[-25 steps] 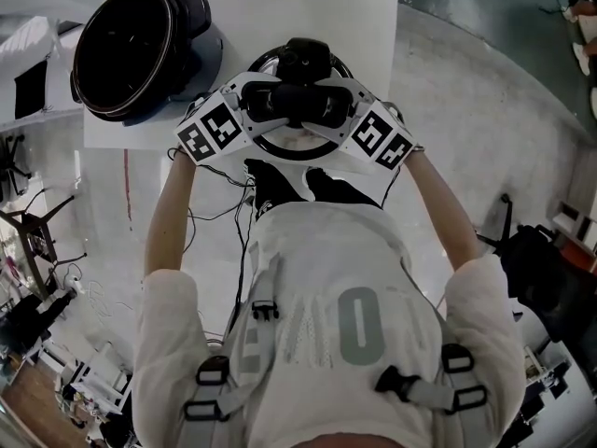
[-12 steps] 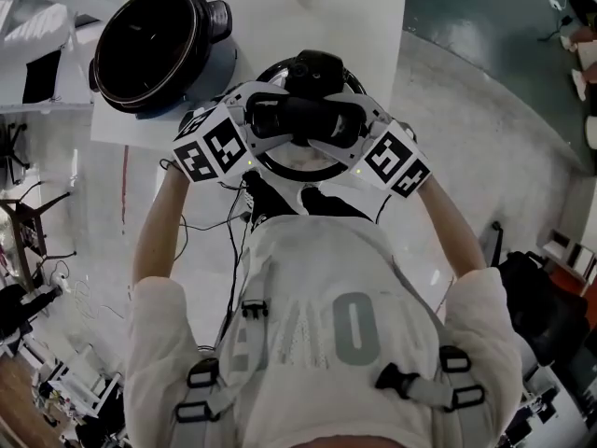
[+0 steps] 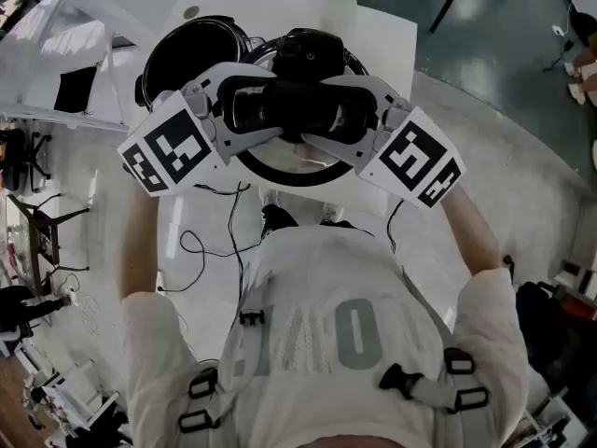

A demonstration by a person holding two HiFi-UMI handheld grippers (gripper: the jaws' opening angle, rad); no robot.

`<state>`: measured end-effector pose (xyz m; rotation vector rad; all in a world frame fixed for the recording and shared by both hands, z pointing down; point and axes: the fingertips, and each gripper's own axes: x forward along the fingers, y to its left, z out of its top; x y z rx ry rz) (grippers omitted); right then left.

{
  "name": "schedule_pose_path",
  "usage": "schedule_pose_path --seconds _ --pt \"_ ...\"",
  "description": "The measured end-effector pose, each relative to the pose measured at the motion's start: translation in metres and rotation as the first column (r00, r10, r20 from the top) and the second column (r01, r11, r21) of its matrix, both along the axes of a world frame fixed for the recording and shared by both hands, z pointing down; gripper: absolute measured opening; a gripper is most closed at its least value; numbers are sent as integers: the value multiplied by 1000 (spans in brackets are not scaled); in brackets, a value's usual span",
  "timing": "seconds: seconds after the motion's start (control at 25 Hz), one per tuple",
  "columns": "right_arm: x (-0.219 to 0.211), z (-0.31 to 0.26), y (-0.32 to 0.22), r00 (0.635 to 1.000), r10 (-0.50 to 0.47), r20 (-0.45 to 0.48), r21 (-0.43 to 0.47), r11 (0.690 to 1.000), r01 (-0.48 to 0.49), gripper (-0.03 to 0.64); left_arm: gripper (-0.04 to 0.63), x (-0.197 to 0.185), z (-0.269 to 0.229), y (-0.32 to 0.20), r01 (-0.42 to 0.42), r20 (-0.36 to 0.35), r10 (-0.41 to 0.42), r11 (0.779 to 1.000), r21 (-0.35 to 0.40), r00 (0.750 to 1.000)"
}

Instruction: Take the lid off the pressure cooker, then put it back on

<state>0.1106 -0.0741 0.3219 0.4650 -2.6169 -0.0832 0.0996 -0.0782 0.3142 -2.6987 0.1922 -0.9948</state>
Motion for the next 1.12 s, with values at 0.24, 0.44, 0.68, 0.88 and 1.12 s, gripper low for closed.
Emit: schedule_pose_path --seconds 0.24,0.44,0.68,0.88,1.12 --pt "-29 -33 -26 1000 8 0 100 995 -8 276 253 -29 -34 -26 15 -4 -15 995 94 1000" --pt "-89 -46 -62 1000 -13 0 105 994 13 276 253 -88 -47 -61 45 -37 -41 994 99 998" --pt "-167 -30 -93 1000 -11 7 58 998 11 276 253 -166 -31 -93 58 -64 -55 997 52 996" --pt "-211 -8 -111 1000 3 15 -22 1000 -3 276 253 -212 -9 -112 51 -69 -52 999 -4 996" --pt "-229 5 -134 1000 30 -3 -35 999 -30 276 253 -230 7 -135 16 -18 -17 1000 -21 1000"
